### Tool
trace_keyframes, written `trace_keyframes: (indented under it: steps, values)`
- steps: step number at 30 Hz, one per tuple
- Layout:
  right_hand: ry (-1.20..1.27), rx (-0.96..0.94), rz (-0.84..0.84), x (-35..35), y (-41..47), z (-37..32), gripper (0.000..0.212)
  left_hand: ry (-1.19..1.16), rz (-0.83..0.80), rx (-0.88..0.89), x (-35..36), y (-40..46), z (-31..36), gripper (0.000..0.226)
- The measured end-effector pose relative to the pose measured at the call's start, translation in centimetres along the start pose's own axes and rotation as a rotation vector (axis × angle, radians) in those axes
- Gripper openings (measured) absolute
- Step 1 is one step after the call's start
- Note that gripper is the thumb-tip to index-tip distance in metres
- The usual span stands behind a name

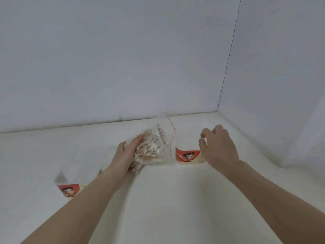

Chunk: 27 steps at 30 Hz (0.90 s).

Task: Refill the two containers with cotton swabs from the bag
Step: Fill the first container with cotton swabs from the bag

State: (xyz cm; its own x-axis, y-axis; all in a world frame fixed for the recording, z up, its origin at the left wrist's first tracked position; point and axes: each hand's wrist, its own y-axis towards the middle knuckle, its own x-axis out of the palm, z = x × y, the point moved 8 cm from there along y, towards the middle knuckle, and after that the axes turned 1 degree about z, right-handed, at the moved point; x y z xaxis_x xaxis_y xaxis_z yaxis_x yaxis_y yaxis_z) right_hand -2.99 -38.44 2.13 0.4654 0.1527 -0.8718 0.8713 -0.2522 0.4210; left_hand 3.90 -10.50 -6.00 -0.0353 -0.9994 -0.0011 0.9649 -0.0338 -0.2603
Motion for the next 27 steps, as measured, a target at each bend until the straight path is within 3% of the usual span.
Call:
trace_keyframes:
  steps: [2,3,6,9,15,20,27]
  values:
    - [0.337,-0.072,0.207,-2.1,-0.6,-1.8,0.012,0.034,0.056,0.053,0.1,0.4,0.1,0.074]
    - [0.54,-0.078,0.2,-2.4,-0.7,-2.6,0.017,0.036,0.076,0.078,0.3,0.5,0.3,0.068]
    - [0.897,-0.032,-0.112,-0.9,-0.3,-6.0,0.032,0.04,0.118,0.141,0.8,0.7,1.0,0.054]
    - [0.855,-0.041,-0.284,1.1,0.4,-7.8,0.039,0.056,0.12,0.18,1.1,1.7,1.2,0.053]
    - [0.676,-0.084,-0.29,2.1,2.4,-9.0,0.028,0.02,0.201,0.187,0.4,2.9,1.2,0.044]
    - [0.661,-0.073,-0.389,3.3,3.3,-10.0,0.052,-0.052,0.243,0.23,0.3,3.4,0.7,0.037]
    - [0.63,-0.121,-0.386,4.1,3.8,-10.9,0.026,-0.017,0.284,0.3,0.4,4.1,0.4,0.031]
